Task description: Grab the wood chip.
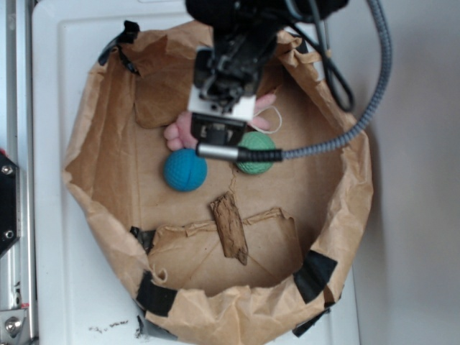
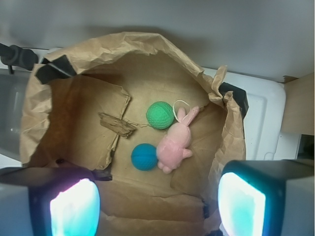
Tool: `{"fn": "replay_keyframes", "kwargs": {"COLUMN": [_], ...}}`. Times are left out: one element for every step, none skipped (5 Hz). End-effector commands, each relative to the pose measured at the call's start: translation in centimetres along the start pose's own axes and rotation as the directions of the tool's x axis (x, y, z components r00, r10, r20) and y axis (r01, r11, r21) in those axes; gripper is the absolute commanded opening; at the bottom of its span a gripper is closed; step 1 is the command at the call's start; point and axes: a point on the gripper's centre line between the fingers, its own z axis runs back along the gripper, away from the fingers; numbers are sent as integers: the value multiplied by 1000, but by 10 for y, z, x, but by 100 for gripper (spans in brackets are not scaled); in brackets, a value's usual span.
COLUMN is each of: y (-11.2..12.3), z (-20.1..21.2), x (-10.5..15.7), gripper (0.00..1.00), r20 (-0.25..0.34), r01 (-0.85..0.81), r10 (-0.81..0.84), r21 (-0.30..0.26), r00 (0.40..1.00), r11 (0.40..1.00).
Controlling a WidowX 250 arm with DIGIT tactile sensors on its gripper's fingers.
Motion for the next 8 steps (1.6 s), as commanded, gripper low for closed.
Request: {"fn": "replay_keyframes", "kwargs": {"y": [3, -3, -21, -47, -70, -51, -44, -27], "z": [-31, -65, -82, -107, -129, -121, -116, -85], "x": [-1, -13, -27, -32, -36, 12, 41, 37], "gripper": [100, 100, 100, 100, 100, 100, 100, 100], "r20": [-47, -92, -94, -104, -114, -88, -73, 40], "r01": [250, 423, 511, 575, 623, 625, 630, 638], "r10": [-248, -415, -502, -565, -612, -618, -626, -641], "r21": [44, 102, 125, 152, 170, 130, 112, 74], "r00": [968, 905, 859, 818, 782, 781, 777, 766], "r11": [967, 900, 850, 804, 764, 770, 769, 767]}}
